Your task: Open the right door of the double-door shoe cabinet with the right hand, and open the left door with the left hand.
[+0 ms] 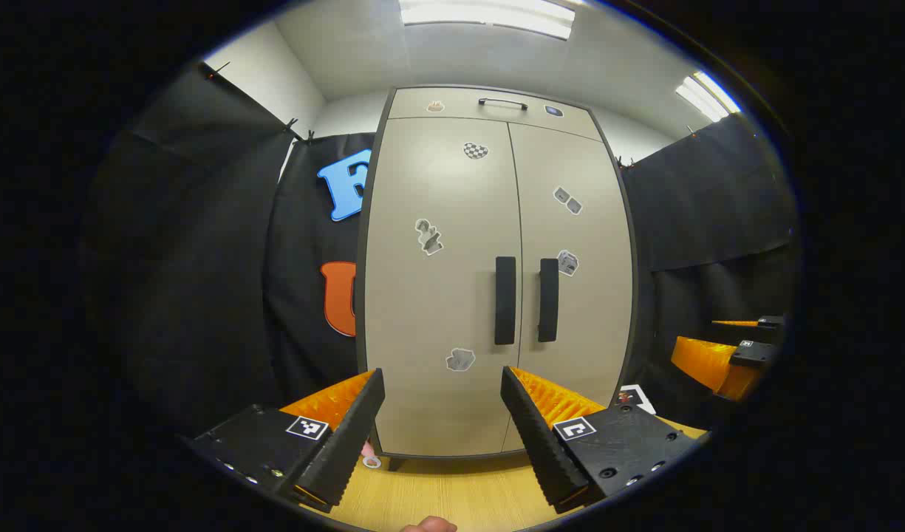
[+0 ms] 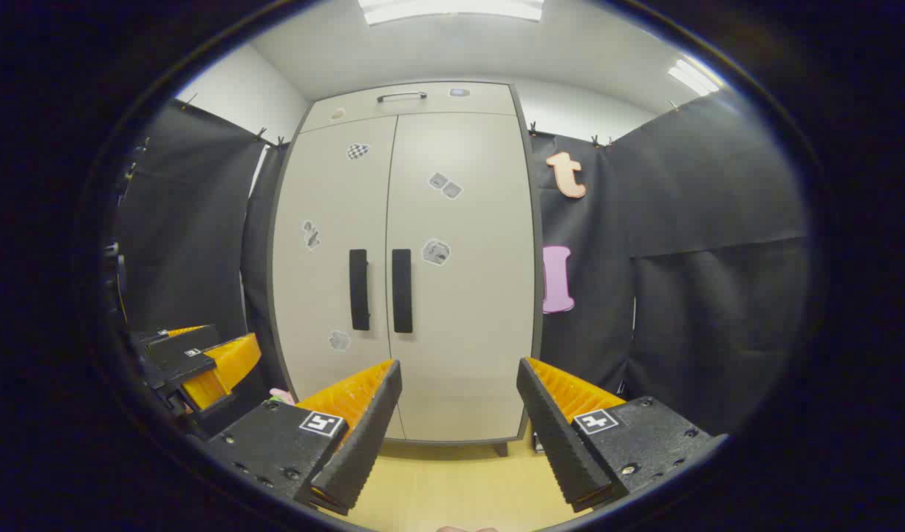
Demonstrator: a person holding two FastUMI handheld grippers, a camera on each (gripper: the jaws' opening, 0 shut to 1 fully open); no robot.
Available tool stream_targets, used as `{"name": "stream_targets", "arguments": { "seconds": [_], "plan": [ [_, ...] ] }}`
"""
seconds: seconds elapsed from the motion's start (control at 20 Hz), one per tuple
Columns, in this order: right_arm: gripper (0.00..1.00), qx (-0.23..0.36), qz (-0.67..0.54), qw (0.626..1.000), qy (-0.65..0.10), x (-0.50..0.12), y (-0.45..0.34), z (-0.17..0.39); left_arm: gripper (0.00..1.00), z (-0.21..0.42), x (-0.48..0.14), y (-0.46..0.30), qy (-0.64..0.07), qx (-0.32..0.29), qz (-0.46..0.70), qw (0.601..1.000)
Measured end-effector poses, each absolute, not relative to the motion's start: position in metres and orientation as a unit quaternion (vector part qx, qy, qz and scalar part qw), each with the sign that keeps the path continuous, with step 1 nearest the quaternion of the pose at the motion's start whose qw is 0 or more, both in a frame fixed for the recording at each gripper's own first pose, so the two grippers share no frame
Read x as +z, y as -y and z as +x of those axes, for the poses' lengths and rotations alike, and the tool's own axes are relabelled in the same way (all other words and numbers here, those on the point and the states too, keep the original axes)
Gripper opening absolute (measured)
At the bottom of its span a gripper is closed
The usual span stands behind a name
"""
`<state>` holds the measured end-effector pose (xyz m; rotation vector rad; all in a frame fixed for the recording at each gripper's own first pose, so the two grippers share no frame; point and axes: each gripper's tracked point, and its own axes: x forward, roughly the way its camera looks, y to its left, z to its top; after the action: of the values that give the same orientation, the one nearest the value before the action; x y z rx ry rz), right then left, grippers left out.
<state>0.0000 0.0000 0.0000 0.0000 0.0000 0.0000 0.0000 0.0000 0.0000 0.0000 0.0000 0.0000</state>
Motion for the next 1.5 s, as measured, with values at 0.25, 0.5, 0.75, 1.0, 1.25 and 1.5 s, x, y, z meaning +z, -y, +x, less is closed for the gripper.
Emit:
{"name": "stream_targets", "arguments": {
  "seconds": [0.25, 0.5, 0.75, 1.0, 1.25, 1.5],
  "plan": [
    [0.98, -0.001, 0.003, 1.0, -0.005, -0.006, 0.003, 0.004, 0.95, 0.004, -0.004, -0.003, -0.006, 0.008, 0.005, 1.0],
    [0.98, 0.0, -0.003, 1.0, 0.001, -0.004, 0.001, 0.004, 0.95, 0.007, -0.008, -0.008, -0.014, 0.017, 0.006, 1.0],
    [0.98, 0.005, -0.005, 1.0, 0.003, -0.003, -0.003, 0.004, 0.95, 0.008, -0.006, -0.01, -0.01, 0.02, 0.008, 1.0],
    [0.98, 0.014, -0.011, 1.0, 0.004, 0.0, -0.014, 0.012, 0.95, 0.009, -0.011, -0.012, -0.018, 0.02, 0.005, 1.0],
    [0.98, 0.042, -0.018, 0.999, 0.005, 0.016, -0.038, 0.042, 0.95, 0.002, -0.013, -0.015, -0.019, 0.023, 0.009, 1.0],
    [0.98, 0.074, -0.013, 0.997, 0.005, 0.038, -0.072, 0.089, 0.95, -0.009, -0.015, -0.021, -0.023, 0.022, 0.004, 0.999]
  ]
}}
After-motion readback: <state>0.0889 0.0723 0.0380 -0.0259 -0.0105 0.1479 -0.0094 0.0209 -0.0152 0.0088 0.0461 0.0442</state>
